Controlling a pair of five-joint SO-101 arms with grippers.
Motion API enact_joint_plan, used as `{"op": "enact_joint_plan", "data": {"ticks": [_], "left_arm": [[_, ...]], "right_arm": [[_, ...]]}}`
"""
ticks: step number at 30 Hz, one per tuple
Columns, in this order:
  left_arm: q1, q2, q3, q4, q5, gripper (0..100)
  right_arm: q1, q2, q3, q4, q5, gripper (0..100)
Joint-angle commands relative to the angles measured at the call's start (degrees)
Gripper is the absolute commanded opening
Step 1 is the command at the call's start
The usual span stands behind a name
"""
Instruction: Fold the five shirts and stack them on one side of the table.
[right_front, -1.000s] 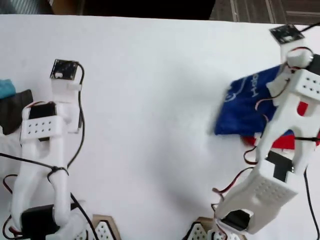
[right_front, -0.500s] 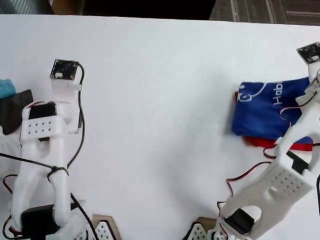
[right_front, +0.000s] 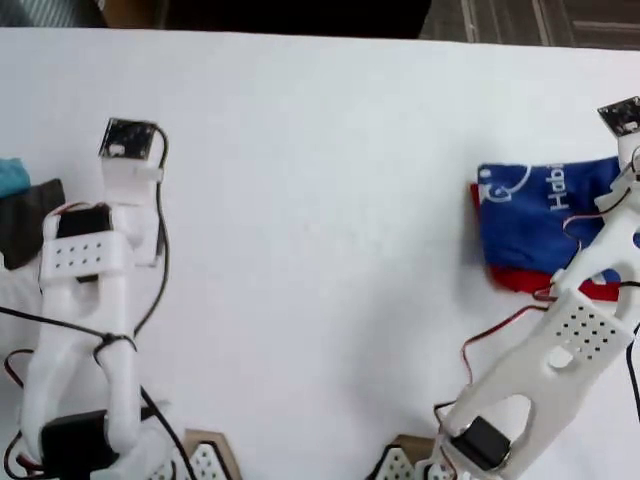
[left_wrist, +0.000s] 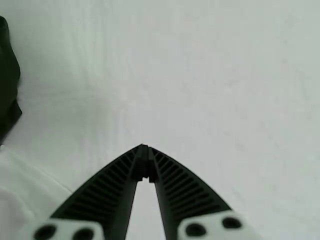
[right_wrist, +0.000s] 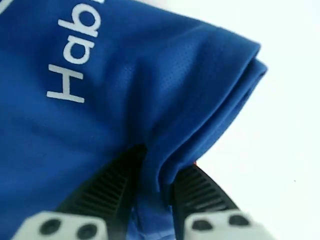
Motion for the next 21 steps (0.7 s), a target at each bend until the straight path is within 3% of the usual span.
{"op": "enact_joint_plan", "data": {"ticks": [1, 7, 10, 13, 16, 21], "left_arm": [[-0.44, -2.73, -0.31, -0.53, -0.44, 3], [-0.44, -2.81, -0.84, -0.53, -0.44, 3], [-0.44, -2.81, -0.84, -0.62, -0.44, 3], [-0.7, -2.81, -0.84, -0.53, -0.44, 3], [-3.43, -2.9, -1.71, -0.53, -0.44, 3], [-11.78, -4.4, -5.41, -0.44, -0.62, 3]], "right_arm": [[1.54, -0.31, -5.36, 1.8, -0.26, 4.3], [1.45, -0.4, -14.77, 12.53, -9.58, 25.3], [0.4, -0.4, -19.78, 14.02, -17.32, 28.9], [-0.04, -0.4, -21.36, 14.2, -25.67, 28.9], [-1.1, -0.4, -18.55, 14.64, -28.22, 26.5], [-3.3, -4.88, -6.95, 14.73, -28.48, 6.2]]}}
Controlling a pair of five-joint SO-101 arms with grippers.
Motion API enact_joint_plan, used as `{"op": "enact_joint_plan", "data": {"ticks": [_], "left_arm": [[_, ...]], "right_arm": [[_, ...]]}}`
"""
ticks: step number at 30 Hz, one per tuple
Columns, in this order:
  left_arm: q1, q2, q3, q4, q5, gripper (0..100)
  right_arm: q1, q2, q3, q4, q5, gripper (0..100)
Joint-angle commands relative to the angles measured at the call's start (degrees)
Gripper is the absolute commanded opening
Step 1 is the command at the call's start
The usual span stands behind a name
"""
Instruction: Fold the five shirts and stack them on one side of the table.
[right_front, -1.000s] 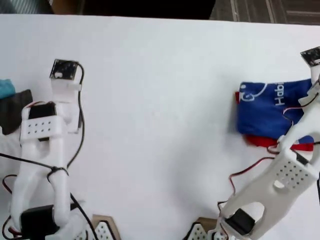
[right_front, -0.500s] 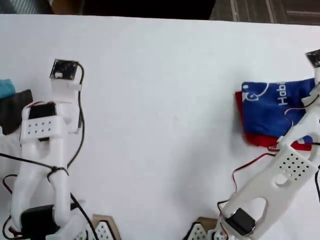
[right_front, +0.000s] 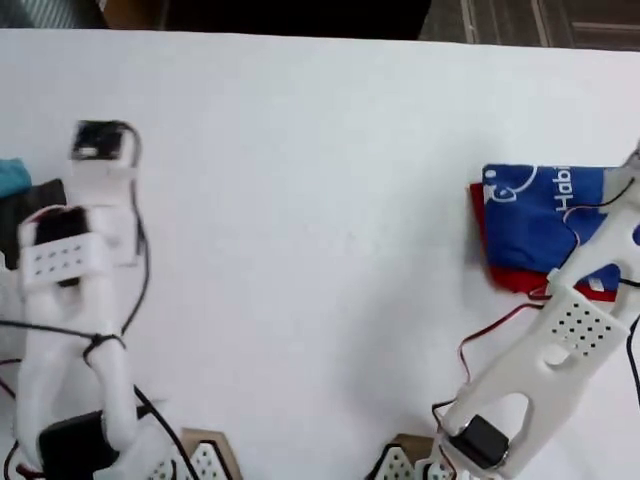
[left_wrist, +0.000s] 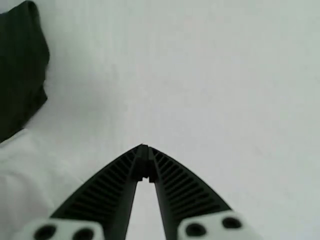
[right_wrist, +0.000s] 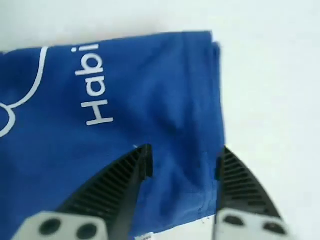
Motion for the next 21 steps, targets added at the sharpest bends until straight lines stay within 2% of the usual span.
{"op": "enact_joint_plan", "data": {"ticks": [1, 2, 8, 11, 14, 16, 18, 21], "left_arm": [[-6.59, -3.87, -5.67, -0.53, -1.85, 3], [-9.05, -4.13, -7.6, -0.62, -4.13, 3], [-24.0, -0.35, -17.19, -1.67, -14.68, 3], [-28.31, 7.65, -21.41, -3.34, -20.57, 3], [-31.65, 19.16, -28.79, -1.32, -23.56, 3], [-33.76, 27.52, -36.26, 2.2, -24.35, 7], [-35.69, 35.87, -45.67, 7.3, -24.26, 15], [-37.71, 46.68, -62.29, 16.44, -23.91, 27]], "right_arm": [[-2.51, -7.43, 7.56, 0.48, -0.62, 2.3], [-3.56, -9.89, 10.55, 0.48, -0.62, 1.6], [-12.0, -31.69, 33.93, 0.48, -0.62, 12.7], [-17.89, -45.41, 47.82, 0.4, -0.62, 18.0], [-24.57, -58.24, 62.68, 0.22, -0.62, 18.7], [-28.62, -65.36, 72.62, 0.13, -0.44, 18.7], [-31.6, -71.08, 82.2, -1.01, -0.18, 18.7], [-33.01, -77.05, 94.33, -5.93, -0.18, 18.7]]}}
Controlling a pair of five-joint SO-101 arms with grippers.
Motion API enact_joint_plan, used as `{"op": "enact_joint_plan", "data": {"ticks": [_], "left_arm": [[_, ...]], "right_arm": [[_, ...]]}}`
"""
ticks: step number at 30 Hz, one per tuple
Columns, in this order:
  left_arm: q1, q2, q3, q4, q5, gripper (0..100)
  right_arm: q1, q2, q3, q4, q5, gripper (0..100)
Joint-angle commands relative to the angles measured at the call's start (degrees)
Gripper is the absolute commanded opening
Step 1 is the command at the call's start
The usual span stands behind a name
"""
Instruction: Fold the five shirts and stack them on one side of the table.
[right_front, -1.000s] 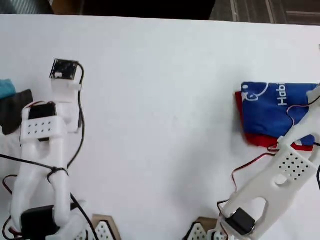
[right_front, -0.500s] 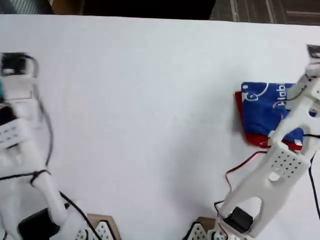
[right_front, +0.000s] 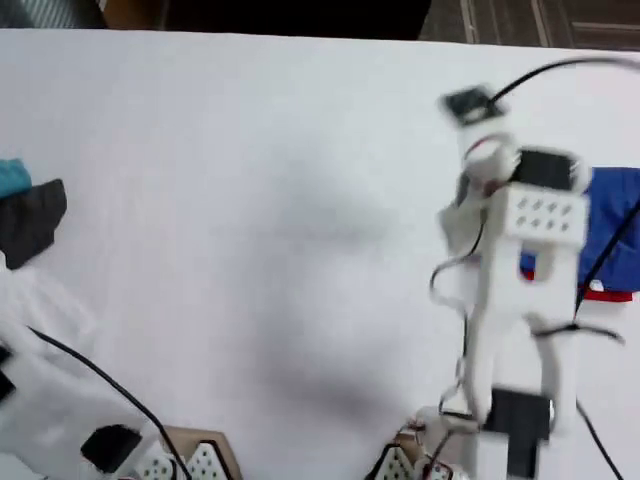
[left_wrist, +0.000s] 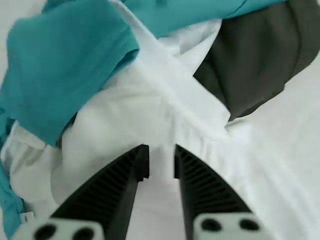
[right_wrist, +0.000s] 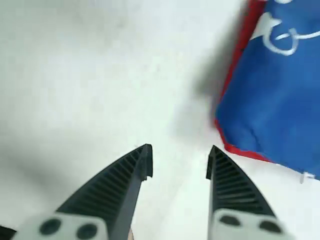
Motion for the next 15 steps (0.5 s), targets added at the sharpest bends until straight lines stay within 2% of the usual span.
{"op": "enact_joint_plan", "data": {"ticks": [1, 5, 8, 13, 15], "left_arm": [[-2.46, 11.96, -23.16, 10.55, -0.26, 29], [-2.81, 23.56, -41.54, 22.59, -0.7, 28], [-2.81, 30.86, -50.68, 30.24, -0.79, 28], [-2.73, 39.91, -57.54, 32.62, -0.7, 27], [-2.73, 40.79, -57.98, 32.7, -0.44, 20]], "right_arm": [[-1.36, -9.54, 14.59, -6.11, -0.09, 18.7], [-1.71, -12.44, 26.9, -13.23, -0.18, 18.7], [-1.54, -12.88, 32.44, -16.31, -0.44, 18.7], [-1.36, -12.97, 34.64, -16.4, -0.44, 18.7], [-1.36, -12.97, 34.64, -16.4, -0.44, 18.7]]}}
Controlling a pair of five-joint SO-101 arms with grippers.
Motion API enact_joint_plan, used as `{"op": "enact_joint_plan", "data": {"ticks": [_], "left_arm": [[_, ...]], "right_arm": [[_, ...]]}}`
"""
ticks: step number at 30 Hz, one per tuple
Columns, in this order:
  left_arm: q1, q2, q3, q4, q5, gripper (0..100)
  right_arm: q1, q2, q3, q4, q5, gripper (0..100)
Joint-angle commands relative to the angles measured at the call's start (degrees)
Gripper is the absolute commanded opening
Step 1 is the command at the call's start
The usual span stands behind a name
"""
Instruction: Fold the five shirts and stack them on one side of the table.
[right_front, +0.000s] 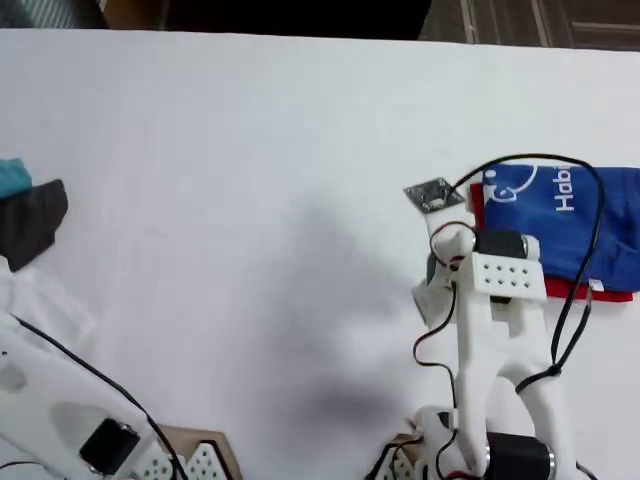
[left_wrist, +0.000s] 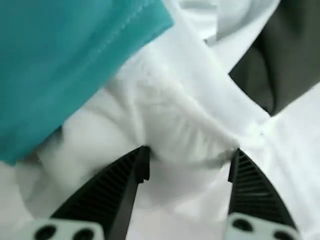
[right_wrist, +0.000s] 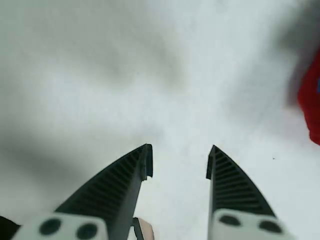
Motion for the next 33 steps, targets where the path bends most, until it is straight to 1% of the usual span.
{"op": "enact_joint_plan", "data": {"ticks": [1, 3, 5, 6, 8, 12, 14, 16, 18, 21, 24, 26, 28, 30, 33], "left_arm": [[-0.53, 0.53, -3.47, 1.58, 0.09, 14], [-0.26, 0.0, -3.65, 1.67, 1.41, 1], [0.26, -1.49, -3.3, 1.67, 3.96, 4], [0.97, -2.37, -3.21, 1.76, 4.75, 2], [2.64, -5.1, -3.12, 1.85, 5.98, 3], [7.82, -14.24, -3.03, 1.93, 9.14, 2], [11.43, -20.92, -0.66, 2.02, 10.9, 2], [16.09, -28.92, 6.11, 2.02, 13.1, 2], [22.68, -37.27, 17.27, 2.02, 15.03, 2], [35.69, -48.62, 34.07, 1.76, 16.97, 2], [49.32, -56.79, 44.26, 0.44, 19.6, 2], [56.97, -60.04, 46.02, -0.26, 20.13, 2], [62.68, -61.54, 45.32, -0.26, 20.31, 2], [66.37, -62.15, 43.65, 0.09, 20.31, 2], [69.19, -62.15, 41.45, 0.0, 20.4, 2]], "right_arm": [[-0.04, -2.42, 0.09, -0.57, -0.53, 18.7], [-0.13, -2.42, 0.09, -0.92, -0.53, 18.7], [-0.31, -2.24, 0.26, -2.68, -0.53, 18.7], [-0.31, -2.24, 0.79, -4.18, -0.53, 18.7], [-0.31, -2.33, 2.81, -7.52, -0.53, 18.7], [-0.4, -2.42, 8.18, -14.11, -0.53, 18.7], [-0.4, -2.15, 11.34, -17.89, -0.53, 18.7], [-0.4, -1.98, 15.21, -23.08, -0.62, 18.7], [-0.4, -2.33, 19.6, -28.97, -0.62, 18.7], [-0.4, -2.42, 24.35, -35.56, -0.7, 18.7], [-0.13, -3.82, 24.7, -36.35, -3.43, 18.7], [-0.31, -4.35, 25.05, -36.7, -3.87, 18.7], [-0.48, -5.32, 26.64, -38.02, -3.87, 18.7], [-0.48, -5.93, 27.08, -38.37, -3.87, 18.7], [-0.48, -6.55, 27.25, -38.37, -3.87, 18.7]]}}
